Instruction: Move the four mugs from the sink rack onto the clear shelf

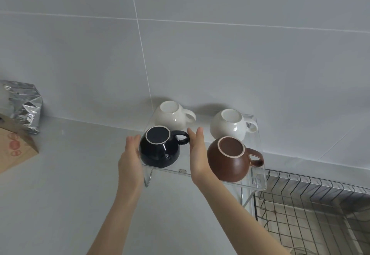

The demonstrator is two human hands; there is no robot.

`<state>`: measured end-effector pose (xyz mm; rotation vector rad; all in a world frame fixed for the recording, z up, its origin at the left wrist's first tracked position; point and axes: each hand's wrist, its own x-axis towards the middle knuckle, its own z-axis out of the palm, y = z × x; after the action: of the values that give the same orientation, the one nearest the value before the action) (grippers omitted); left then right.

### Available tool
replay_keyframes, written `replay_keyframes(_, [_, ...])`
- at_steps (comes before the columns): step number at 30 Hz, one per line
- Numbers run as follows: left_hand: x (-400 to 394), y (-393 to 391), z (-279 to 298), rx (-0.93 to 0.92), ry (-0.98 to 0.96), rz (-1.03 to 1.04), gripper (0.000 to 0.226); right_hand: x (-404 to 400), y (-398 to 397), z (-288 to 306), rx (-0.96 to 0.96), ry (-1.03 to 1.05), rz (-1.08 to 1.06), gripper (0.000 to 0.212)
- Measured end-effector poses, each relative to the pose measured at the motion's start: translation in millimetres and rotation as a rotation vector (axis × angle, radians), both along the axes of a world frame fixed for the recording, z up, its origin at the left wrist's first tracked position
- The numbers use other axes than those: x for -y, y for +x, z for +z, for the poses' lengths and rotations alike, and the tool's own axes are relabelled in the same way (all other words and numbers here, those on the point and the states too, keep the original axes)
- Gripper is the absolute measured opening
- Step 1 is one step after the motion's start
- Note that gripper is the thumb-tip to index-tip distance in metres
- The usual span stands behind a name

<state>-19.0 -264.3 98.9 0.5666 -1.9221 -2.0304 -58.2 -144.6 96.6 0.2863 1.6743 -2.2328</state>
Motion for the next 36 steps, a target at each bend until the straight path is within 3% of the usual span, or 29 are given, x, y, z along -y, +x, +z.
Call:
replay_keyframes(6, [-0.4,-5.2,-6.6,-0.022,-0.032,-0.061,0.037,-5.4,12.1,5.7,0.026,0.022,0.034,0.058])
replay_keyframes(15, [22.7,-20.5,2.7,0.076,-0.007,-0.147,0.062,-9.4,36.3,9.1,0.057,0.118,0.096,0.062])
replay_keyframes(25, [25.8,-23.6,-2.4,0.076,-0.032,-0.147,0.059,-7.6,45.8,6.6,0.054,0.086,0.102,0.060])
replay_keyframes(30, [25.8,-30.0,0.3,0.151,-0.168,-0.107,0.058,-14.9,42.3,11.5,0.063,0.114,0.143,0.058])
replay_keyframes(33, [15.8,-35.1,27.1,0.336,-0.496,-0.173,0.040,-28.4,38.1,35.7,0.012,0.264,0.154,0.035])
replay_keyframes(36, [5.7,-44.4,47.5,0.477,-0.725,-0.356,0.040,-46.9,32.5,67.1,-0.151,0.284,0.143,0.017])
